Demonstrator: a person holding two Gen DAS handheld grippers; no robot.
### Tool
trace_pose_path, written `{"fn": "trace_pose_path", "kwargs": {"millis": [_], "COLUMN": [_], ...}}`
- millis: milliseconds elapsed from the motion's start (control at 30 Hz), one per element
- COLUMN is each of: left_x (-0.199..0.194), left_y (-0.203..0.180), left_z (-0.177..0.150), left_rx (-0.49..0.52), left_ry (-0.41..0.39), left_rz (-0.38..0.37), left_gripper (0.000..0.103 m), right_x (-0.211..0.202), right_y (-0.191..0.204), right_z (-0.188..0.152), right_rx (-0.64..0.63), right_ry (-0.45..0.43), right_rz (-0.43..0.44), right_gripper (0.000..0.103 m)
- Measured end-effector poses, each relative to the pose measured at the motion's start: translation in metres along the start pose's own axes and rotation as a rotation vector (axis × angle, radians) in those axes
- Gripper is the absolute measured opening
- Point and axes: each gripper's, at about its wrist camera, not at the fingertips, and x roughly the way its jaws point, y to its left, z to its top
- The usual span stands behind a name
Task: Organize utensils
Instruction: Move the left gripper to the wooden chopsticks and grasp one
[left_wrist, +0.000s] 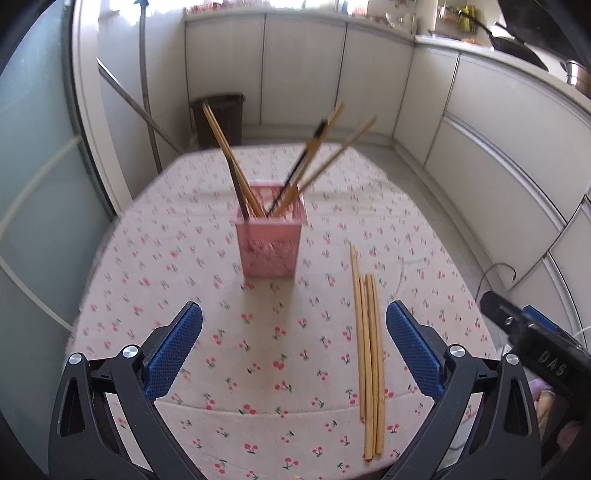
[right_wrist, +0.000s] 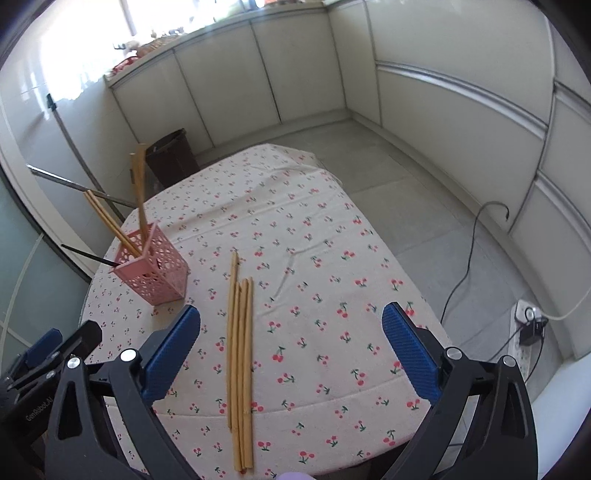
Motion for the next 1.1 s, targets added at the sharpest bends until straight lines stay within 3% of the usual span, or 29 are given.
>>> {"fn": "trace_pose_path", "kwargs": {"millis": [233,400,533,633,733,1000,1100], "left_x": [0.063,0.098,0.115,0.123,0.132,0.146,0.146], "left_y": [0.005,0.008,0.002,-0.01,-0.02,-0.03,-0.03], "left_z": [-0.014,-0.026,-0.024,-0.022,-0.023,-0.028,-0.031], "left_rx": [-0.091,-0.161,-0.216,-0.223,-0.183,-0.115,-0.078], "left_ry": [0.267,0.375,0.404,0.376,0.37,0.394,0.409], "left_rz": [-0.044,-0.023,-0.04,-0.019,0.034,0.079,0.1], "left_gripper": [0.096,0.096,0.096,0.094,0.088,0.087,0.081], "right_x": [0.021,0.039,0.04,0.037,0.037,0.042,0.042], "right_y": [-0.028,-0.047,-0.057,-0.063,-0.068,-0.072,-0.072], "right_z": [-0.005,-0.015,-0.015,-0.013,-0.013,-0.015,-0.015], "right_rx": [0.141,0.255,0.334,0.367,0.388,0.445,0.445], "right_ry": [0.142,0.269,0.299,0.299,0.313,0.357,0.36], "right_rz": [0.039,0.08,0.137,0.16,0.175,0.231,0.236], "right_gripper": [0.096,0.096,0.096,0.096,0.096,0.096,0.096]}}
